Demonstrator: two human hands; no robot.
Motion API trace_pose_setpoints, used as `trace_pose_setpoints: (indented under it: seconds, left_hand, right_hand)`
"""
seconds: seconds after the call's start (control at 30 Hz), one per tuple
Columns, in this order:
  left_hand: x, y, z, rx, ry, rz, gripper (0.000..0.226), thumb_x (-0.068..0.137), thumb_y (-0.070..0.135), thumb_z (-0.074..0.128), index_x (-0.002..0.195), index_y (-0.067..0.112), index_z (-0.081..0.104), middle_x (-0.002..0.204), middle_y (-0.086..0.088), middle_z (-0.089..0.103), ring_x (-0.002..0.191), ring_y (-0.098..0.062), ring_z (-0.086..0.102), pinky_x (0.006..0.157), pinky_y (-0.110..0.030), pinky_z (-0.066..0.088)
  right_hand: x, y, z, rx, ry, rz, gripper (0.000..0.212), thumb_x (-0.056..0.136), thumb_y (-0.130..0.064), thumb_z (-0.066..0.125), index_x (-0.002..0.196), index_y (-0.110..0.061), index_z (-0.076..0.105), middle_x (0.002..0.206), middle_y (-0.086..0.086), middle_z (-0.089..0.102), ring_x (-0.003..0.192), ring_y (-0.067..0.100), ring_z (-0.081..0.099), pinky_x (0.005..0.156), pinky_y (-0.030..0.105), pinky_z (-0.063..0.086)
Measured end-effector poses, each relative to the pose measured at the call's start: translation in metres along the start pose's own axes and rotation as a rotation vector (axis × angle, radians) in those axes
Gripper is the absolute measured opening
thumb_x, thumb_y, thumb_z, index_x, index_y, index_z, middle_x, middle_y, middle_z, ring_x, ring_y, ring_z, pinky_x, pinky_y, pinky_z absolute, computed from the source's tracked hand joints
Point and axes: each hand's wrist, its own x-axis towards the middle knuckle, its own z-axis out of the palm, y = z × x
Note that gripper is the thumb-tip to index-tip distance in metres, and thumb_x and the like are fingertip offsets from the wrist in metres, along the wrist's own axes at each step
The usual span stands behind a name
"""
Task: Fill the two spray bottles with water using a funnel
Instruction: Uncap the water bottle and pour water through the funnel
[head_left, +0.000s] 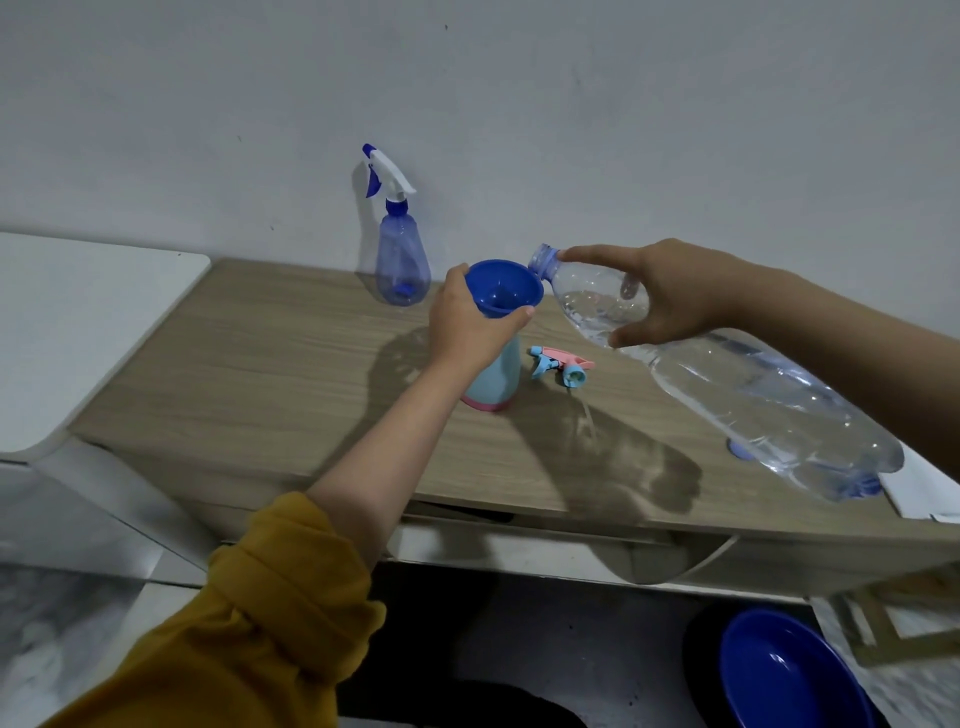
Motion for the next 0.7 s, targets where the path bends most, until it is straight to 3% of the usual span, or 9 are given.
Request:
trace_pose_setpoints:
  seconds: [0.13, 0.23, 0.37, 0.47, 0.6, 0.7]
  left_hand:
    - [0.000, 0.000, -0.002, -0.010, -0.012, -0.005, 0.079, 0.066, 0.036, 0.082, 0.130, 0.015, 0.042, 0.121, 0.001, 0.053, 0.105, -0.016, 0.054, 0.078, -0.022, 0.043]
    - [0.001, 0.000, -0.003, -0.010, -0.017, -0.006, 0.079, 0.065, 0.037, 0.083, 0.129, 0.016, 0.042, 0.119, 0.002, 0.054, 0.104, -0.016, 0.055, 0.078, -0.022, 0.044]
    - [0.001, 0.000, -0.005, -0.002, -0.022, -0.002, 0.080, 0.064, 0.037, 0.083, 0.129, 0.015, 0.042, 0.119, 0.002, 0.054, 0.102, -0.015, 0.056, 0.075, -0.019, 0.041]
    - [0.000, 0.001, -0.006, 0.002, -0.032, 0.000, 0.080, 0.065, 0.036, 0.083, 0.129, 0.014, 0.041, 0.118, 0.002, 0.054, 0.102, -0.015, 0.055, 0.075, -0.019, 0.041]
    - [0.000, 0.001, -0.007, 0.006, -0.041, 0.002, 0.081, 0.064, 0.036, 0.083, 0.130, 0.014, 0.041, 0.120, 0.000, 0.054, 0.103, -0.015, 0.055, 0.077, -0.020, 0.043]
    - [0.000, 0.001, -0.007, 0.004, -0.046, -0.002, 0.082, 0.065, 0.036, 0.083, 0.131, 0.015, 0.040, 0.121, 0.000, 0.054, 0.103, -0.015, 0.054, 0.077, -0.020, 0.043]
  right_hand:
    - [0.002, 0.002, 0.002, -0.012, 0.004, -0.012, 0.096, 0.074, -0.035, 0.079, 0.147, -0.048, 0.017, 0.101, 0.016, 0.067, 0.056, -0.001, 0.041, 0.075, 0.031, 0.042]
    - [0.005, 0.004, 0.007, -0.008, -0.011, -0.031, 0.098, 0.072, -0.036, 0.079, 0.146, -0.049, 0.017, 0.083, 0.017, 0.067, 0.069, 0.020, 0.059, 0.076, 0.038, 0.049]
    - [0.007, 0.000, 0.009, -0.022, -0.009, -0.037, 0.096, 0.072, -0.033, 0.079, 0.148, -0.045, 0.022, 0.076, 0.014, 0.065, 0.059, 0.011, 0.049, 0.069, 0.034, 0.045]
    - [0.006, -0.005, 0.007, -0.037, -0.030, -0.041, 0.096, 0.072, -0.032, 0.079, 0.148, -0.044, 0.022, 0.078, 0.010, 0.062, 0.068, 0.024, 0.054, 0.070, 0.033, 0.045]
    - [0.004, -0.010, 0.002, -0.039, -0.042, -0.034, 0.094, 0.074, -0.029, 0.079, 0.148, -0.042, 0.022, 0.059, -0.007, 0.045, 0.057, 0.010, 0.043, 0.065, 0.029, 0.034]
    - [0.003, -0.011, 0.000, -0.034, -0.040, -0.035, 0.094, 0.074, -0.028, 0.079, 0.149, -0.041, 0.024, 0.056, -0.012, 0.039, 0.056, 0.003, 0.039, 0.062, 0.028, 0.032]
